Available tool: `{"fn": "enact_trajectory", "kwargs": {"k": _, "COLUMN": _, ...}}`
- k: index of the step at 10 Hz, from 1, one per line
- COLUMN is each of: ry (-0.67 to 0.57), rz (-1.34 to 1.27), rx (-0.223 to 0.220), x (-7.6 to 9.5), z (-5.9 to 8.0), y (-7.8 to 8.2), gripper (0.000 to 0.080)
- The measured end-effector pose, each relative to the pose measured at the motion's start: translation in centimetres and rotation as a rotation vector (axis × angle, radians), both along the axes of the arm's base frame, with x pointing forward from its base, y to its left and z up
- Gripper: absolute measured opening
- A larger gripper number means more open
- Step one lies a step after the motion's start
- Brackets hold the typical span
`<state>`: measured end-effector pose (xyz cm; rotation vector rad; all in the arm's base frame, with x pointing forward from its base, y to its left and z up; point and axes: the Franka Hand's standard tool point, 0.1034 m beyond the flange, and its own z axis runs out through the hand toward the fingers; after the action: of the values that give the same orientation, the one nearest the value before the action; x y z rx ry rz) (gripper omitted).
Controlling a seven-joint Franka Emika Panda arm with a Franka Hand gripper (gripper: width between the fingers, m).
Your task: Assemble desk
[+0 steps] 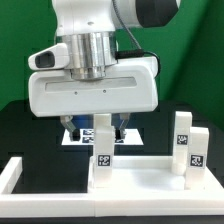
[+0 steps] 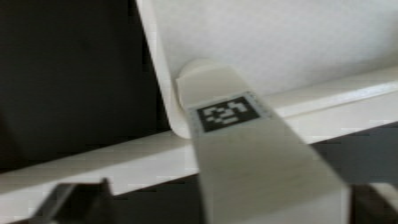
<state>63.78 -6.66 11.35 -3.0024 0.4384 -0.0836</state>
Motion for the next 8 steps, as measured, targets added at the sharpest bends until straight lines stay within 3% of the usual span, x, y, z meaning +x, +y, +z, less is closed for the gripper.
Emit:
{"fn": "enact_trajectory", "kwargs": {"k": 1, "ry": 0.001, "rz": -0.01, "rx": 0.001, "x": 0.0, "z": -0.01, "y": 0.0, "gripper": 0.0536}}
{"fn": "enact_trajectory", "kwargs": {"k": 2, "ry": 0.006, "rz": -0.058, "rx": 0.004, "x": -0.02, "z": -0.04, "y": -0.03, "gripper": 0.0343}}
{"fn": "enact_trajectory", "kwargs": {"k": 3, "ry": 0.012, "rz": -0.116, "rx": 0.008, "x": -0.03, "z": -0.06, "y": -0.03, "gripper": 0.0289}}
{"fn": "enact_trajectory", "kwargs": {"k": 8, "ry": 0.106, "rz": -0.719, "rx": 0.053, "x": 0.08, "z": -0.13, "y": 0.14, "gripper": 0.0289}}
